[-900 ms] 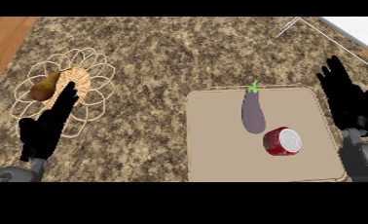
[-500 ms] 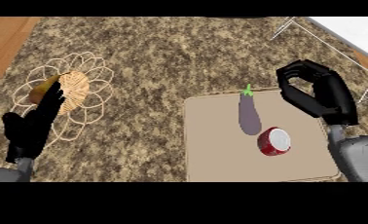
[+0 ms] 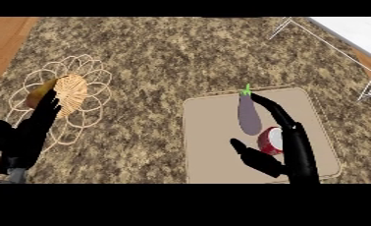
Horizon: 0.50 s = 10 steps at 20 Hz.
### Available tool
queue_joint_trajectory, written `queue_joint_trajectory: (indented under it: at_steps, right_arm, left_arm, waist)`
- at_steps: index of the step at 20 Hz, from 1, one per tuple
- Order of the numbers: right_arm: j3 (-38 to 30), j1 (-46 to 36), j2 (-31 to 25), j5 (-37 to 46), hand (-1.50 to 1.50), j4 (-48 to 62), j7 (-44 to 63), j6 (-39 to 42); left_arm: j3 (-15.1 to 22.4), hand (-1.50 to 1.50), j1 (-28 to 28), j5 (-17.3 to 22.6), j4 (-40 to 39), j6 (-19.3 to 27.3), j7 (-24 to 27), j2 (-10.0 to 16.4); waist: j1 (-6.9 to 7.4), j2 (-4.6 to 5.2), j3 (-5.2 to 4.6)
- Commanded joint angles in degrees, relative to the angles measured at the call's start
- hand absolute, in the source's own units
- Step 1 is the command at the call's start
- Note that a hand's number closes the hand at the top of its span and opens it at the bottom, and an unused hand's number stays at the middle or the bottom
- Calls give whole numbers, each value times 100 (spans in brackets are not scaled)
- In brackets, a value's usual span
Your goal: Pick the can from the tray and place it in the tiered shelf
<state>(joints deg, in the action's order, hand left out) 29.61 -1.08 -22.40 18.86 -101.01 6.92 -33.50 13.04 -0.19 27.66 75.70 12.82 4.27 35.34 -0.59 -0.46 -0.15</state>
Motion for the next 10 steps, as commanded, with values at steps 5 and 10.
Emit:
queue_joint_trajectory:
  at_steps: [5,10]
  right_arm:
    - [224,528,-1003,2438,-150,-1005,2296,470]
    - [421,588,-1513,3045,-150,-1758,3763,2107]
  left_arm:
    - [-241,0,-141,89,190,74,-404,185]
    - [-270,0,150,114,218,-147,-245,252]
  waist:
    - [-137,-32,-20]
    - [-11,-14,-20]
